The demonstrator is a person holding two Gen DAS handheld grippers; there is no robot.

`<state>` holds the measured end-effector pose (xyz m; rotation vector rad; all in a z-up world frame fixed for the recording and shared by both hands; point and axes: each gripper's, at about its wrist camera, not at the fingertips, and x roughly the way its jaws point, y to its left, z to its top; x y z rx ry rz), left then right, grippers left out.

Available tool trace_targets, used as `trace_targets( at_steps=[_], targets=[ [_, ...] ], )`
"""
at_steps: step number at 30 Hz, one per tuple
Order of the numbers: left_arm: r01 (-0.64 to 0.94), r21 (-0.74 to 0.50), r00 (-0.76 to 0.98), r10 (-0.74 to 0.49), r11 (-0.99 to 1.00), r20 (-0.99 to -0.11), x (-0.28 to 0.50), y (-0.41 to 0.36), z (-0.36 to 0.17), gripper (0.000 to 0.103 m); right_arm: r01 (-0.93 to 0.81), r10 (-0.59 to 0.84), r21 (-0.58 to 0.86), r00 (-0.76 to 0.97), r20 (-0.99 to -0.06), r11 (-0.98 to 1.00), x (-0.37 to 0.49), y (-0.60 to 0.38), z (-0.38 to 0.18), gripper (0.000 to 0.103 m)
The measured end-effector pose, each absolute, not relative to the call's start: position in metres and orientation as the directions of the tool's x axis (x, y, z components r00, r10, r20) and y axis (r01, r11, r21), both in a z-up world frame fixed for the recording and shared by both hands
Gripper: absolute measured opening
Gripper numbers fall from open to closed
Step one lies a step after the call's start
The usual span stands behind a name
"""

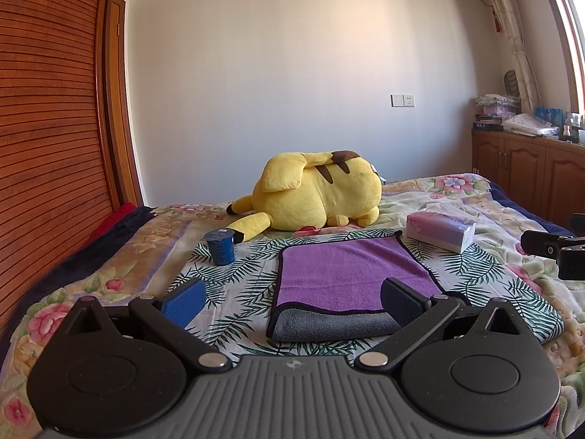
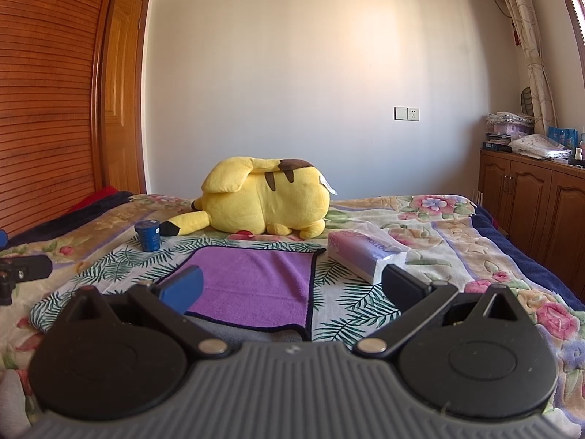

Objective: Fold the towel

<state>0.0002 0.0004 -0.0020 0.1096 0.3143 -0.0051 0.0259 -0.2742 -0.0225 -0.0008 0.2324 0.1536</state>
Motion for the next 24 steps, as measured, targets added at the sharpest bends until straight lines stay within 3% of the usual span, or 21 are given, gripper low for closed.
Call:
trace_targets(
  at_steps=[24],
  targets=[
    [0.03, 0.11, 0.946, 0.007, 0.993, -0.324, 0.004, 0.01, -0.016, 0.087, -0.157, 0.156, 0.016, 0.958, -0.241, 0.988, 0.028, -0.274, -0.023, 0.103]
  ],
)
